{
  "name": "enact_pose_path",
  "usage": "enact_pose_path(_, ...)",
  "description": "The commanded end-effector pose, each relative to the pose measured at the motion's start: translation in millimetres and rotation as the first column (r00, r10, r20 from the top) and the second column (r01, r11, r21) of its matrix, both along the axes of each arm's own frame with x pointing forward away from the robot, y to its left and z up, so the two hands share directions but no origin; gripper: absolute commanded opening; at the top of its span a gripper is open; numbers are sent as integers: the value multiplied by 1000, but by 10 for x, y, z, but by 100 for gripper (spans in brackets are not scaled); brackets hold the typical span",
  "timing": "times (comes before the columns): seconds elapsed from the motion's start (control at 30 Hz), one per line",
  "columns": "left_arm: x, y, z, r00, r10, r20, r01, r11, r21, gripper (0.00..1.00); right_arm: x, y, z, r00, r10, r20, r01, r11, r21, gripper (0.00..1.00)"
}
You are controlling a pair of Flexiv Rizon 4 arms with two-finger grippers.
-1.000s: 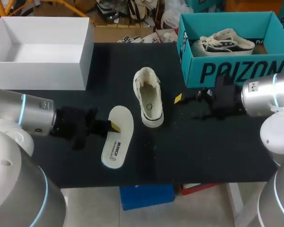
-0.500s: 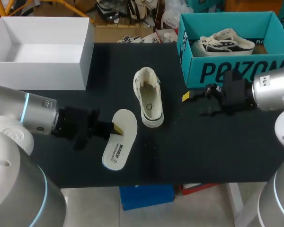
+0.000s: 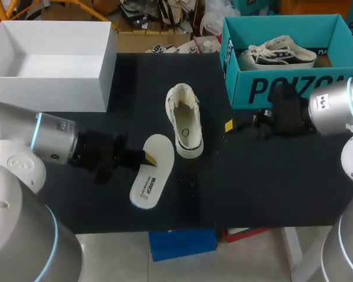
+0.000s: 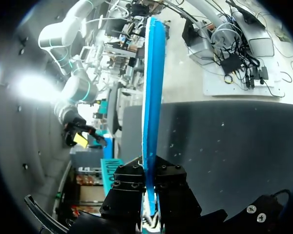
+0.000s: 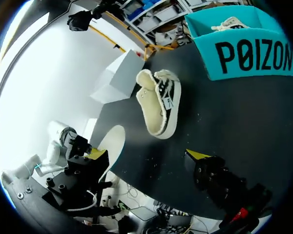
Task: Take the shoe out of the shoebox, open the shoe tongue, remove and reinsert the insole, then place the shoe into the shoebox
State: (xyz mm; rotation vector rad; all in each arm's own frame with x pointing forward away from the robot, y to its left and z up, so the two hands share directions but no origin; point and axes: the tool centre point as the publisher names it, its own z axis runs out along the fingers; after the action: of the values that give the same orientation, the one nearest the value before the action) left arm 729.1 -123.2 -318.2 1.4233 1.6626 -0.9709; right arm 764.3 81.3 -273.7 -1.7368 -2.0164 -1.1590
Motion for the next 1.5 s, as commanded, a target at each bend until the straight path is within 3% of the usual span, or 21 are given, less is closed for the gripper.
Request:
enact_pose_path(0.03,-12,2,-35,1000,-2,1,2,1000,-8,0,55,36,0,948,261,181,-133,844,-520,100)
enact_pose_path(0.5,-1,-72,-66,999,-32,-13,32,999,-15,0,55,36,0,948,261,181,-133,844,-520,100)
enact_pose_path(0.6,-1,-70,-63,999,-35,-10,35,999,-22,0,58,6,-15,912,314,265,-97,791,-604,100)
enact_pose_path(0.87,15,-66,-88,999,-42,-17,41,999,-21,0,-8,-133,-85,853,314,416,-29,826,-563,100)
enact_pose_path(1.13,26,-106,-92,999,-50,-19,50,999,-15,0,-44,-198,-96,835,331,440,-34,828,-559,100)
enact_pose_path(1.2,35,-117,-86,998,-52,-19,52,998,-17,0,-61,-216,-71,812,361,459,-42,820,-571,100)
enact_pose_path(1.23,42,-125,-83,998,-53,-20,53,998,-18,0,-67,-223,-63,819,375,434,-49,800,-598,100)
enact_pose_path(1.5,152,-286,18,992,-115,-47,115,993,-12,0,-67,-223,-63,819,375,434,-49,800,-598,100)
